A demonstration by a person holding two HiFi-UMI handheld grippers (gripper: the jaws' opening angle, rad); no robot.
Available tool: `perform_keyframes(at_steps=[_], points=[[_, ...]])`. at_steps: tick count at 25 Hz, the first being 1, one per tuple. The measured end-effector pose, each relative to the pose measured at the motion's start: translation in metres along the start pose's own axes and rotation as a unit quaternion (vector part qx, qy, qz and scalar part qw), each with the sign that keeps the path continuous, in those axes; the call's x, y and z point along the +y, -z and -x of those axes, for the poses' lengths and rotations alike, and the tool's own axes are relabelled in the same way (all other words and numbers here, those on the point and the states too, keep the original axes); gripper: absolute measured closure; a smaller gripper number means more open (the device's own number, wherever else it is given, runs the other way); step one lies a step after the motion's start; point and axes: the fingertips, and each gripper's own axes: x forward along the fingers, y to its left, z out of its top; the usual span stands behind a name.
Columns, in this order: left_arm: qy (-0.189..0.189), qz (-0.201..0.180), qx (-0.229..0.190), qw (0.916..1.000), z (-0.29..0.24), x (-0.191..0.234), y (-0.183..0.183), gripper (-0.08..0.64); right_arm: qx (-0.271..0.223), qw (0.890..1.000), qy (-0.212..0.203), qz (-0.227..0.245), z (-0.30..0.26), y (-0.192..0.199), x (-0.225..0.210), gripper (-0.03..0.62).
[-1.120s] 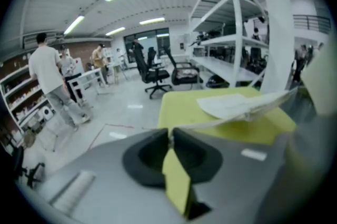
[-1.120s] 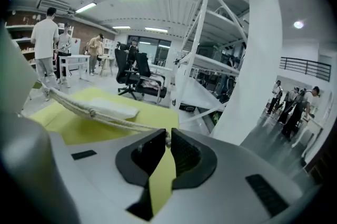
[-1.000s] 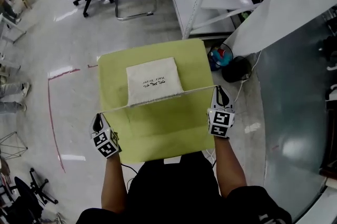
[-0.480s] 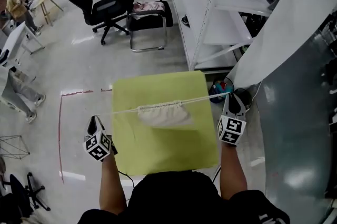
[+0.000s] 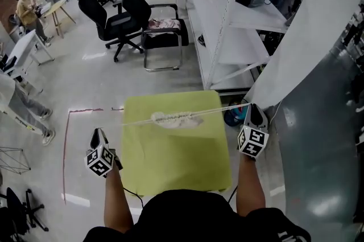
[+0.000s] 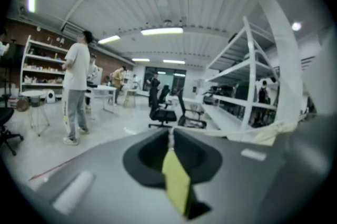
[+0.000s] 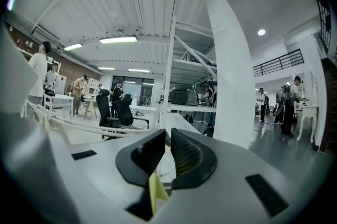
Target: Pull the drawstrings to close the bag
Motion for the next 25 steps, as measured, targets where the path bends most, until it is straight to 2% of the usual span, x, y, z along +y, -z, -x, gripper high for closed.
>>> perform_keyframes(at_steps=[8, 12, 16, 20, 25], points=[[0.002, 0.006, -0.02, 0.9998, 0.003, 0.001, -0.015, 0.526, -0.021, 1.0, -0.009, -0.019, -0.006, -0.015, -0.006, 0.558], [0.01, -0.022, -0.022, 0.9995, -0.003, -0.009, -0.025, 0.525, -0.028, 0.999, -0.029, 0.006, -0.008, -0.021, 0.005, 0.557], [0.039, -0.069, -0.031, 0.9964, -0.018, -0.037, -0.039, 0.525, -0.041, 0.996, -0.065, 0.036, -0.018, -0.031, 0.029, 0.557], [0.067, -0.09, -0.038, 0.993, -0.05, -0.073, -0.056, 0.525, -0.045, 0.994, -0.09, 0.049, -0.047, -0.046, 0.064, 0.557], [0.1, -0.105, -0.081, 0.986, -0.075, -0.123, -0.109, 0.523, -0.083, 0.988, -0.107, 0.077, -0.078, -0.098, 0.1, 0.557]])
